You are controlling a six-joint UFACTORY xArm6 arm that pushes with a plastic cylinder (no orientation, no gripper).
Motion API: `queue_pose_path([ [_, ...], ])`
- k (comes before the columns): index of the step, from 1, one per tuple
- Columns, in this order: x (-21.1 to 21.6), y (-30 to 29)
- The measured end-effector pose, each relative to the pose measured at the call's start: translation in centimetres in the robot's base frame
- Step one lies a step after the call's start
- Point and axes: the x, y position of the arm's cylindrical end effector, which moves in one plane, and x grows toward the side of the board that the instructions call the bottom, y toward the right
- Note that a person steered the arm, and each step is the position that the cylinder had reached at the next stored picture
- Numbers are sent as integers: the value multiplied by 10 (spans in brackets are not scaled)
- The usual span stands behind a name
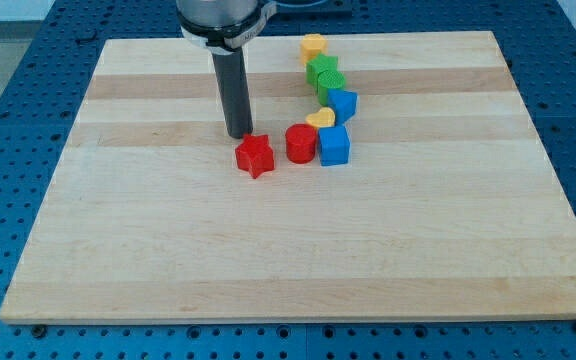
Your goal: Push the red circle along with blue cube a bit right
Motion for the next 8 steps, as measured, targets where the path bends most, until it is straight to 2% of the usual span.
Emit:
queue_pose_path([
  [2,40,2],
  [5,17,24],
  [8,35,75],
])
